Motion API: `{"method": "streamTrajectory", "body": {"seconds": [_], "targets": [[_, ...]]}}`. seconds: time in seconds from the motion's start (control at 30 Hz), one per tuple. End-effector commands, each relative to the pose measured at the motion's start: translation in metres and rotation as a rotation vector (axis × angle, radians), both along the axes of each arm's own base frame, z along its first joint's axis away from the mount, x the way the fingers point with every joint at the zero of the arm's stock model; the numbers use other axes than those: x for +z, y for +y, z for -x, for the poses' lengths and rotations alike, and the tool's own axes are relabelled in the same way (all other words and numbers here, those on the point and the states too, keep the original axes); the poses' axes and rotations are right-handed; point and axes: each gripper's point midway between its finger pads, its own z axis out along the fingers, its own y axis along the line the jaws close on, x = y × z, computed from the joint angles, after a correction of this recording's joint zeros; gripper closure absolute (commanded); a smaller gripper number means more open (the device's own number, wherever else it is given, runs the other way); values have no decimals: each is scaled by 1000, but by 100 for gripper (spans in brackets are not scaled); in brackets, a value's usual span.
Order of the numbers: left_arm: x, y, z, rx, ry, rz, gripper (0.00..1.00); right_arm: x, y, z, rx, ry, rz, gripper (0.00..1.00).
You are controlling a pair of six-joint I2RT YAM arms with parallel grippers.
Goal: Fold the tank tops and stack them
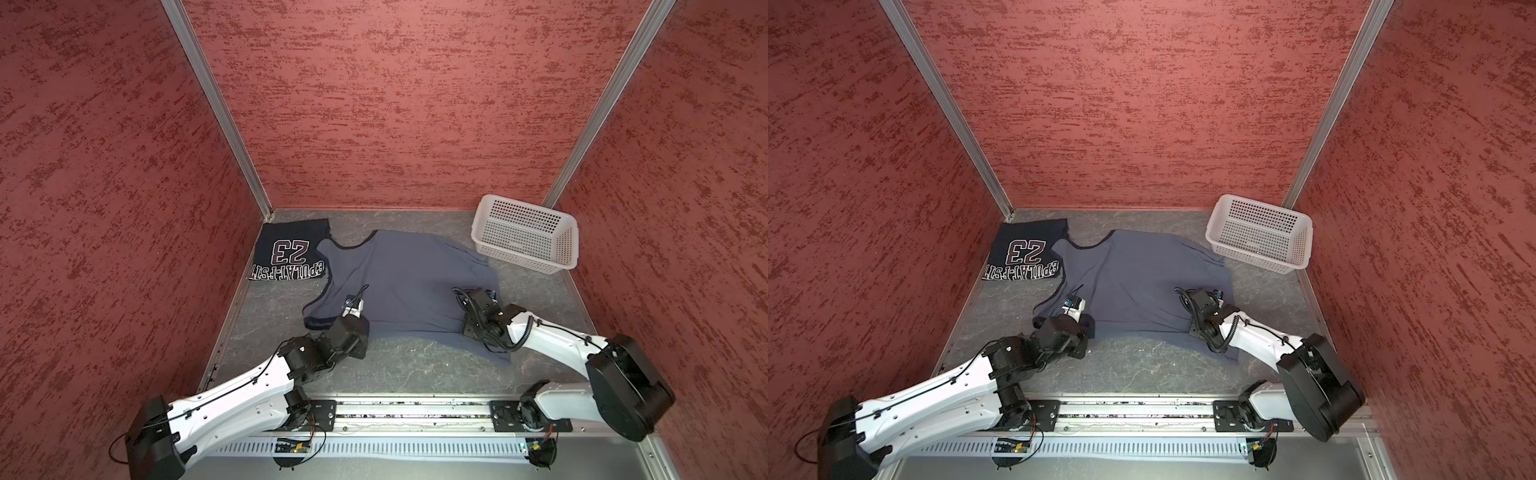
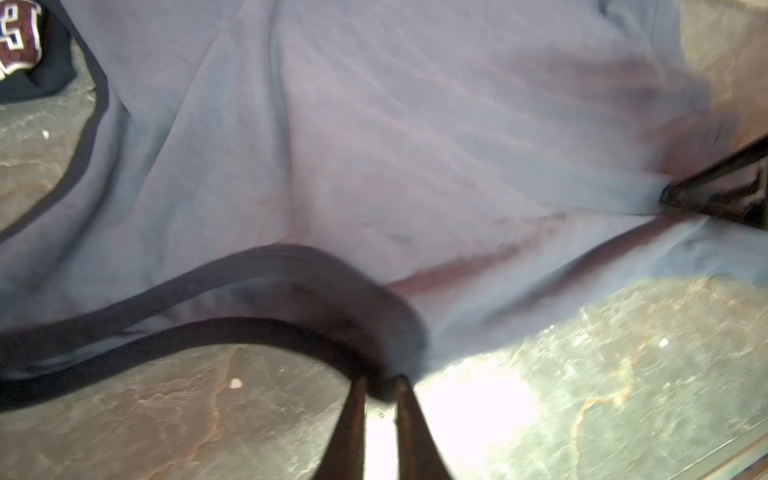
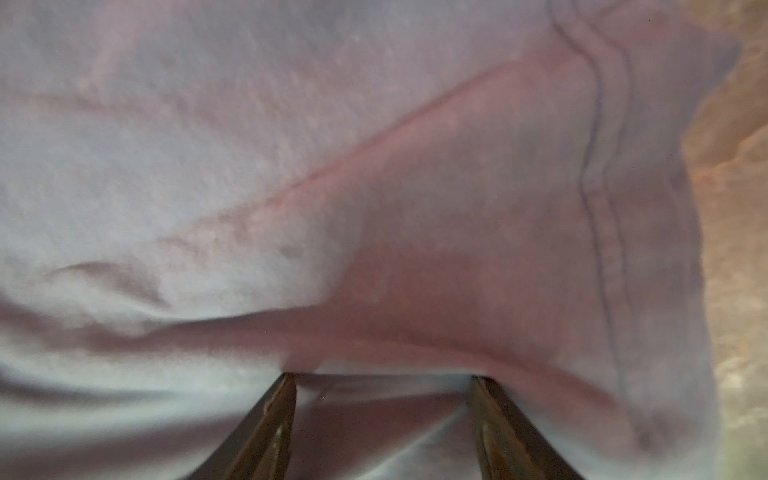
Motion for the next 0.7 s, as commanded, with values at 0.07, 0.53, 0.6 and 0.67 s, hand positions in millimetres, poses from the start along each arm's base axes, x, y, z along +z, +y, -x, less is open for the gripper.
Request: {"method": "streamTrajectory", "body": {"seconds": [0.07,0.53,0.6,0.67], "targets": [[-5,-7,7,-45,47,-5,62,-5,-8,15,11,54,12,33],[-15,-40,-40,52,198,72,39,38,20,-2,108,-46,-89,31],[-25,-43,-47,74,249,93,39,34,29,-1,137,-33,-108,31],[-33,-55,-50,64,291,143,39,26,39,0,166,-10,-120,31]]}}
